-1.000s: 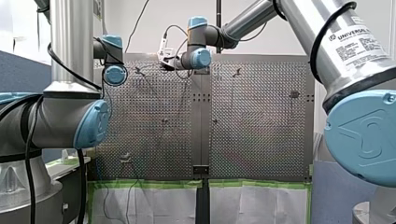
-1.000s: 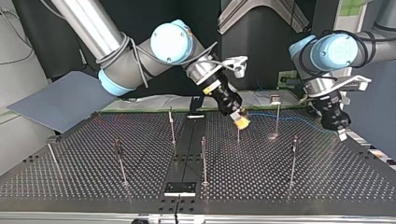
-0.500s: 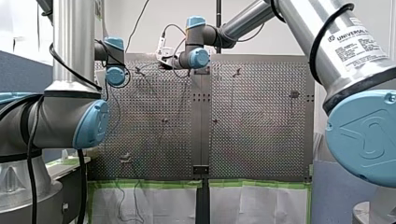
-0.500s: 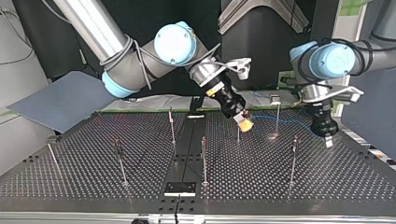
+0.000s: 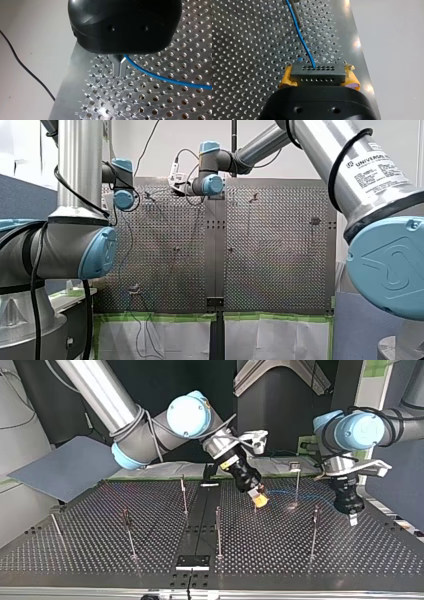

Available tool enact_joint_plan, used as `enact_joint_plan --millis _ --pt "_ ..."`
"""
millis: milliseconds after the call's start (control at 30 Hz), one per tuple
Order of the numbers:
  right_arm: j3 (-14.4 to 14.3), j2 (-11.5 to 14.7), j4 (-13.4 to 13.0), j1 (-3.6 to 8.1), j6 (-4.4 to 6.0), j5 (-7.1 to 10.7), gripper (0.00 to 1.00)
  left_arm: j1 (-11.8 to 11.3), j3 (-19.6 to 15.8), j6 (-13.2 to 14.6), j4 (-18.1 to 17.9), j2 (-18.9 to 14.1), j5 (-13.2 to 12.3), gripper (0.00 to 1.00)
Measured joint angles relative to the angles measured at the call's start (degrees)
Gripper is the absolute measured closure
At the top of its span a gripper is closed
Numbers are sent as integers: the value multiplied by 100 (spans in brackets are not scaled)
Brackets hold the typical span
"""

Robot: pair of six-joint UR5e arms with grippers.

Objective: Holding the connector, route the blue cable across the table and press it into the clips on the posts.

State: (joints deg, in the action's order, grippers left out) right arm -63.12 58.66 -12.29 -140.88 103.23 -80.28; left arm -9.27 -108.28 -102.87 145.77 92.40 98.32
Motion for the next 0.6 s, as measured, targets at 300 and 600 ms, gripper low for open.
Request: enact_joint_plan --millis 300,600 --pt "115 -23 9 79 41 2 100 -21 155 -35 -37 224 -152 98" --pt "143 -38 7 169 59 -22 100 -24 244 -187 -125 270 -440 98"
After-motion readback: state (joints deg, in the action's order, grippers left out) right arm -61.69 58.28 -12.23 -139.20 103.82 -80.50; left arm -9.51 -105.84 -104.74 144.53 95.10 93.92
